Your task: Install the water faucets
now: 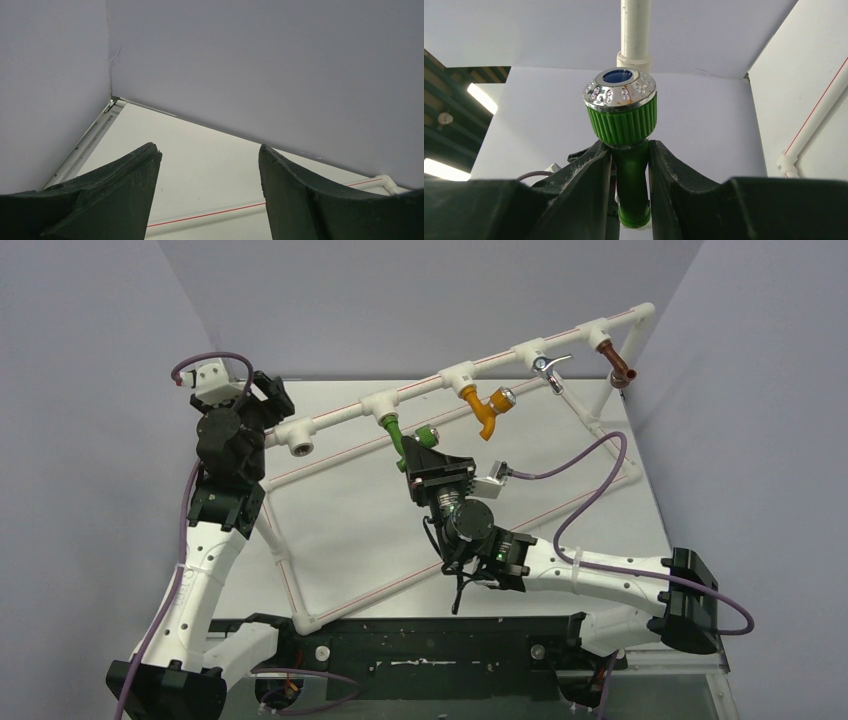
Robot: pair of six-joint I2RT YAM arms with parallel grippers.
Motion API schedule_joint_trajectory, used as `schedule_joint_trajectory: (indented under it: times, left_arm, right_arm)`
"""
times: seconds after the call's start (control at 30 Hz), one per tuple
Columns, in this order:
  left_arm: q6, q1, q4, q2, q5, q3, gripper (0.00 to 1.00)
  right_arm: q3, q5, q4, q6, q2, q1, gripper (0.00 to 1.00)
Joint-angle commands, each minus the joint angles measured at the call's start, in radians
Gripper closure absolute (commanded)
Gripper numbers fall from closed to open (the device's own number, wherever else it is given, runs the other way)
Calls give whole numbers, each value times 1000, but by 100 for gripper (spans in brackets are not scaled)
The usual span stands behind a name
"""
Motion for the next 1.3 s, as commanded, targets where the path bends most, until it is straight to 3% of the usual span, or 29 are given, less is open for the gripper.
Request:
schedule_joint_trajectory:
  times: [0.0,0.07,0.2,0.4,0.57,0.87,0.97,1.27]
  left_arm:
    - [23,1,-268,48,33,-81,31]
    - [23,1,-267,49,33,-79,31]
    - [23,0,-268,50,31,-79,31]
    - [25,0,-268,56,28,-80,31]
    - [25,5,-268,63,32,-80,31]
    - [25,6,-265,60,32,-81,31]
    - [25,8,-266,62,31,-83,31]
    - [25,8,-267,58,30,-81,31]
  right_arm:
    - [48,30,-98,128,-35,-14,100]
    - [48,29,-126,135,-38,-14,99]
    - [32,17,-153,136,-46,-16,83]
    - [10,-1,-190,145,-77,-17,44]
    - [-20,-24,-205,136,-121,-18,28]
    - [-60,-111,-178,-154,-240,-16,17]
    - [-41,-135,-239,-279,-280,-16,15]
    - [10,-262,-304,-947,-366,-30,13]
